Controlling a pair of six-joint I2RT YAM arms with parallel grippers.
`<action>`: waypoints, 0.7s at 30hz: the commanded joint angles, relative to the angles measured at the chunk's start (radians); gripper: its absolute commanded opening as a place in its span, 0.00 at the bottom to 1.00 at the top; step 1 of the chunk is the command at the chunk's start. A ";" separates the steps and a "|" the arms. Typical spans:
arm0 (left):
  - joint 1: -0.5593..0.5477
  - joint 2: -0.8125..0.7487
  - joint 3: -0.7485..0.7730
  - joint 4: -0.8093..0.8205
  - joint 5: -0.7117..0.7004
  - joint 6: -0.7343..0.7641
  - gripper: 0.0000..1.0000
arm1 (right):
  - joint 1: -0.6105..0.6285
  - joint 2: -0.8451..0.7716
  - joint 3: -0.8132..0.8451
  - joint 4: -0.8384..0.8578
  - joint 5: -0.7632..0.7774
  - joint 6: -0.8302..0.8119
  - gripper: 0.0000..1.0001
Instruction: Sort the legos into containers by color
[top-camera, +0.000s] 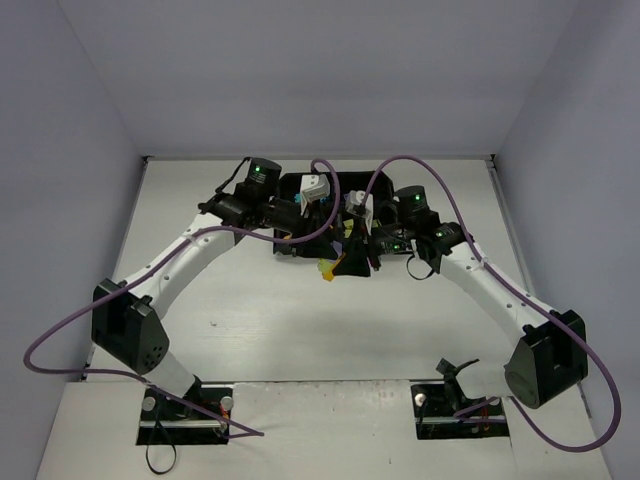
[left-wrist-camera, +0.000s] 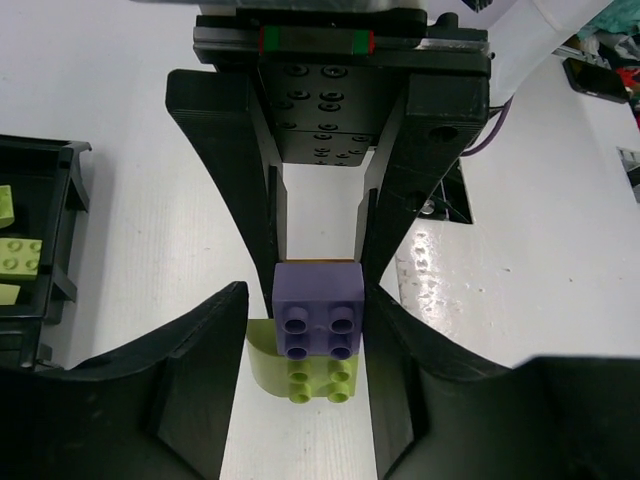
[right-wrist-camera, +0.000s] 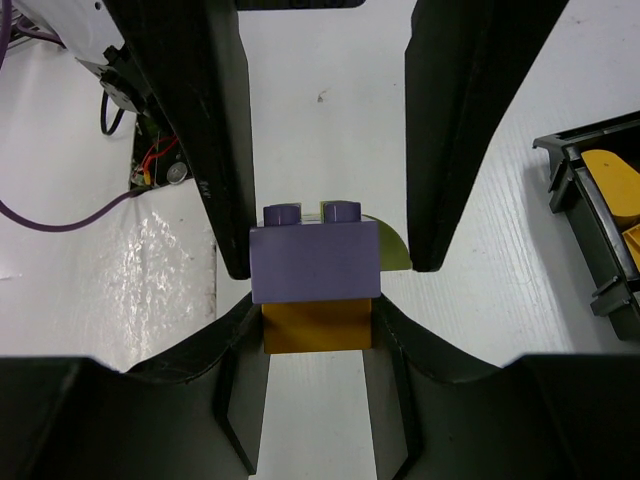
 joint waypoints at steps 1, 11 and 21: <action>-0.004 0.002 0.058 0.046 0.058 -0.006 0.42 | 0.006 -0.009 0.049 0.037 -0.020 -0.012 0.00; -0.002 0.022 0.081 0.009 0.079 -0.007 0.00 | 0.006 -0.021 0.033 0.037 -0.007 -0.021 0.00; 0.033 0.035 0.121 0.010 0.113 -0.037 0.00 | 0.000 -0.077 -0.080 0.037 0.044 -0.030 0.00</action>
